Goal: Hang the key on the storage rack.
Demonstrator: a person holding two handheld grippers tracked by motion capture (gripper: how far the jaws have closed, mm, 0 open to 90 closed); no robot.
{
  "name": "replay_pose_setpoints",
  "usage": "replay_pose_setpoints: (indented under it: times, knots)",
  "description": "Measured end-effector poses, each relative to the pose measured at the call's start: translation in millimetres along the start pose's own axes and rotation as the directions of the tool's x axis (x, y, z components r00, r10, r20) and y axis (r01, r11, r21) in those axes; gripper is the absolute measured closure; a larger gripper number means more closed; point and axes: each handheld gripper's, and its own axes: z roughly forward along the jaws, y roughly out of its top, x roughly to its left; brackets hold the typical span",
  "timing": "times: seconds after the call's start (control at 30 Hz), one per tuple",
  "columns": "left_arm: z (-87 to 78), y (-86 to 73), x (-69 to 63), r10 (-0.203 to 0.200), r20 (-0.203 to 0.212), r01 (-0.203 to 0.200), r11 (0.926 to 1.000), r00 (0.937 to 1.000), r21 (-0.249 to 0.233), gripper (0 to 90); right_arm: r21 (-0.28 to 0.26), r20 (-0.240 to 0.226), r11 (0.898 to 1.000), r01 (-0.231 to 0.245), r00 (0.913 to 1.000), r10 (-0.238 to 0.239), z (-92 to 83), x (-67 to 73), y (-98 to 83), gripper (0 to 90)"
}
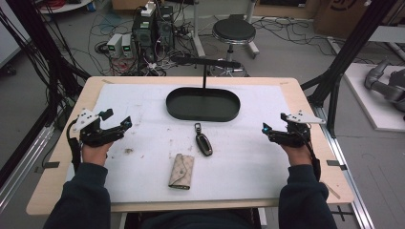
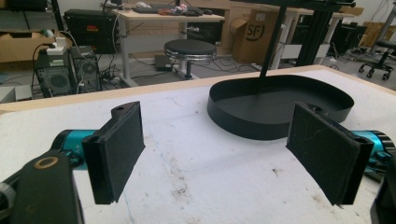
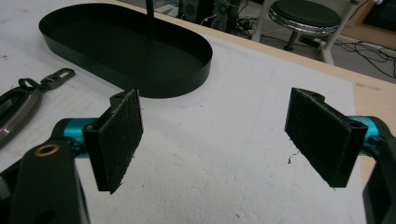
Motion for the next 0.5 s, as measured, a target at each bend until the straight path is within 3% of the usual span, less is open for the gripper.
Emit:
replay_pose_setpoints:
  times: [0.3, 0.5]
  knots:
    - [1.0, -0.5, 0.9, 0.000, -0.023, 0.000, 1.0000, 0.9997, 0.003, 18.6, -0.009, -0.010, 1.000, -0.008, 0.9999, 0.008, 2.5, 2.1, -0.9, 19.6]
    - [0.8, -1.3, -0.4, 0.002, -0.026, -0.002, 1.0000, 0.9997, 0.009, 18.6, -0.018, -0.028, 1.000, -0.015, 0.9995, 0.015, 12.4, 18.9, -1.2, 19.7]
